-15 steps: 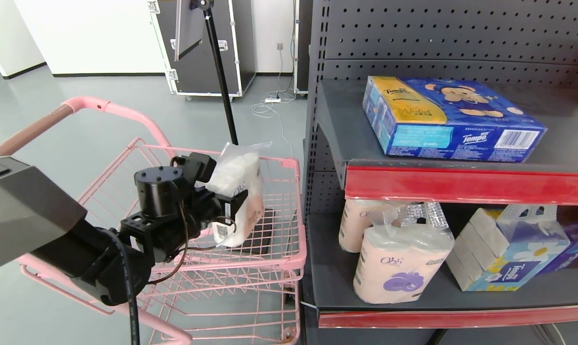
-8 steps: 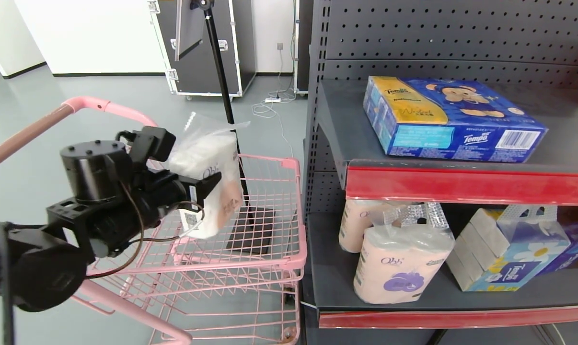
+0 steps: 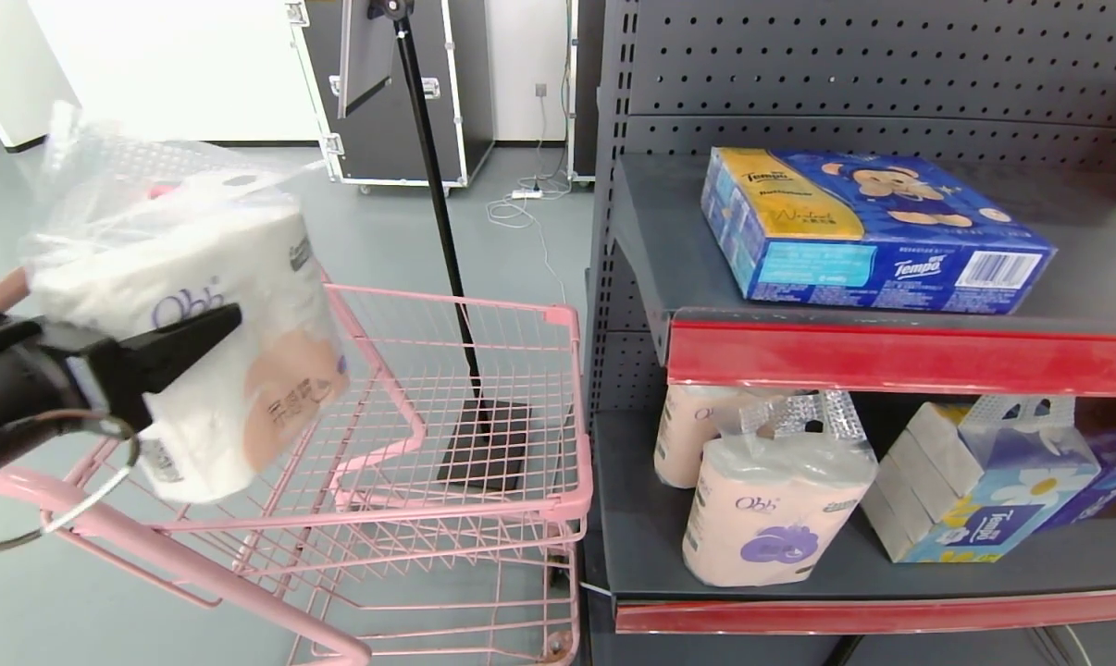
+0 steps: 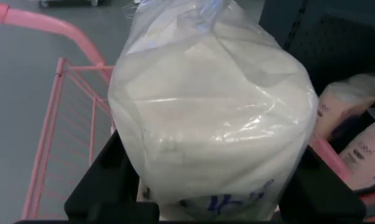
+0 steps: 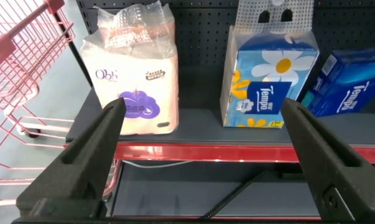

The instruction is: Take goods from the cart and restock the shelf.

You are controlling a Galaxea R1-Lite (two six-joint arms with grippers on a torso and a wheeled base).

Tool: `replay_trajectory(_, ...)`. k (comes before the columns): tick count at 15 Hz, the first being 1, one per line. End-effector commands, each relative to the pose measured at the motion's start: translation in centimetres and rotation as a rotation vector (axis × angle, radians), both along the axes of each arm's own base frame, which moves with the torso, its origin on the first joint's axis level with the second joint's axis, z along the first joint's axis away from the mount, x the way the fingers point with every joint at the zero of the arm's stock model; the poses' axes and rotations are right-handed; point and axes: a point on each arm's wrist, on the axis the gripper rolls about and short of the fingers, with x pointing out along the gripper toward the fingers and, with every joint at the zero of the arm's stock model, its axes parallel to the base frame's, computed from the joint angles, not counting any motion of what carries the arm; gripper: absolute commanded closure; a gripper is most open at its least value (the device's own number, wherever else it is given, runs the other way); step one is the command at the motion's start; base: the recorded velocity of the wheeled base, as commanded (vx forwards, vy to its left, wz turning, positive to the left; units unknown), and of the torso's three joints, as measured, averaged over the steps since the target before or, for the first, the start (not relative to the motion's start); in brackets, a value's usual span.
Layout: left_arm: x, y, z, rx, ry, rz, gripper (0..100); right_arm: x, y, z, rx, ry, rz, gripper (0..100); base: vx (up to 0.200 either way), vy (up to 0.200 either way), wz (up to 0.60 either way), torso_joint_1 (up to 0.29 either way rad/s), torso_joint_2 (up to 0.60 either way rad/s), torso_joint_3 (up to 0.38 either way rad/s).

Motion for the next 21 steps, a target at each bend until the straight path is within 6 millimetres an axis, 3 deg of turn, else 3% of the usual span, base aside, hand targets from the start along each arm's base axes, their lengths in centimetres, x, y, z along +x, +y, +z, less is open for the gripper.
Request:
replay_trajectory(1,-9.0,2.1,0.4,-0.01,-0.041,0.023,100,0.0,0.0,0.0,0.001,0.001,0.0,0,0.0,0.0,0.0,0.0,0.0,0.0)
replay_trajectory(3,-11.4,2.6,-0.2,-0.01,-0.039,0.019,100,0.0,0.0,0.0,-0.001,0.001,0.0,0,0.0,0.0,0.0,0.0,0.0,0.0)
replay_trajectory(9,-14.1,3.1,-1.3,-0.032,-0.111,-0.008,100,0.0,0.0,0.0,-0.001,0.001,0.0,0,0.0,0.0,0.0,0.041,-0.17,-0.131)
replay_trajectory(11,-14.5,3.2,-2.0,-0.032,-0.109,-0.008,100,0.0,0.0,0.0,-0.001,0.001,0.0,0,0.0,0.0,0.0,0.117,-0.47,-0.339)
replay_trajectory(21,-13.8,3.0,-1.6,-0.031,-0.098,-0.057,100,0.0,0.0,0.0,0.001,0.001,0.0,0,0.0,0.0,0.0,0.189,-0.56,-0.371)
